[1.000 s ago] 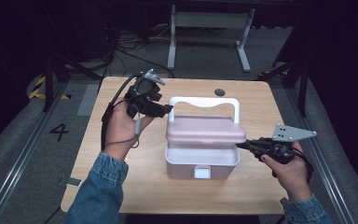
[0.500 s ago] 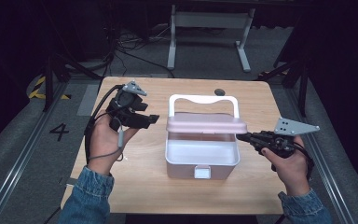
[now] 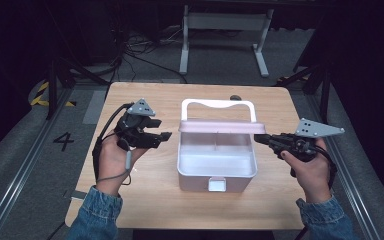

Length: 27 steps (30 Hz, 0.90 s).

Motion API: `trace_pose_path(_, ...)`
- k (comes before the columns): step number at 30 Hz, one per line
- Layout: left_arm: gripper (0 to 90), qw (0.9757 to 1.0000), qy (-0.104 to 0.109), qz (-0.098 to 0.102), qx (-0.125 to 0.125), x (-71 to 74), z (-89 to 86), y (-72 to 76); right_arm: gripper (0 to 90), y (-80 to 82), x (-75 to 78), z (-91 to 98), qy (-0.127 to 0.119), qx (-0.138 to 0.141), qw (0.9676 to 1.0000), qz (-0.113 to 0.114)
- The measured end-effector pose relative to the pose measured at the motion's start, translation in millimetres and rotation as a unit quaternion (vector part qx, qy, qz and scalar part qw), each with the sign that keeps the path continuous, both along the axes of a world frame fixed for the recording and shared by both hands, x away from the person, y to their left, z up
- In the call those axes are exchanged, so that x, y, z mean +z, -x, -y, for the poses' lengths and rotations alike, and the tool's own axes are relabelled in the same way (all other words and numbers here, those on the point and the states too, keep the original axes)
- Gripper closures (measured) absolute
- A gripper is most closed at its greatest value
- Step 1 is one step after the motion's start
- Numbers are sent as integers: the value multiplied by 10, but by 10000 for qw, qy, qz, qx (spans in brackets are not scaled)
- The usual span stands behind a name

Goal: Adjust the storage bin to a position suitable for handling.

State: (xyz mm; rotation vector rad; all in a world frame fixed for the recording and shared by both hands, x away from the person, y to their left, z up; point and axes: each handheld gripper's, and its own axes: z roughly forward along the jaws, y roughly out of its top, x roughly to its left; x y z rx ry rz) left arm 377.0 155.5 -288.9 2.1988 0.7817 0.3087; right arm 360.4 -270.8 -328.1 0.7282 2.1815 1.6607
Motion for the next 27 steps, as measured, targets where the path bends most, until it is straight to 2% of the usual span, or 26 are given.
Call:
trace_pose_path(6, 459, 9995, 229, -141, 153, -86, 23, -32, 900, -70, 40, -13, 27, -51, 10000, 40)
trace_pose_path(11, 444, 9993, 308, -81, 170, -139, 51, -57, 900, -134, 43, 3, 48, -142, 9999, 20)
trace_pose_path(17, 411, 9987, 429, 147, 228, -132, 120, -89, 900, -165, 40, 16, 40, -225, 9997, 3)
trace_pose_path(21, 371, 9977, 469, 376, 326, -112, 214, -122, 900, -164, 49, 10, 39, -265, 9996, -10)
trace_pose_path(27, 367, 9963, 554, 637, 149, -46, 367, -180, 900, -156, 61, 5, 5, -297, 9996, -17)
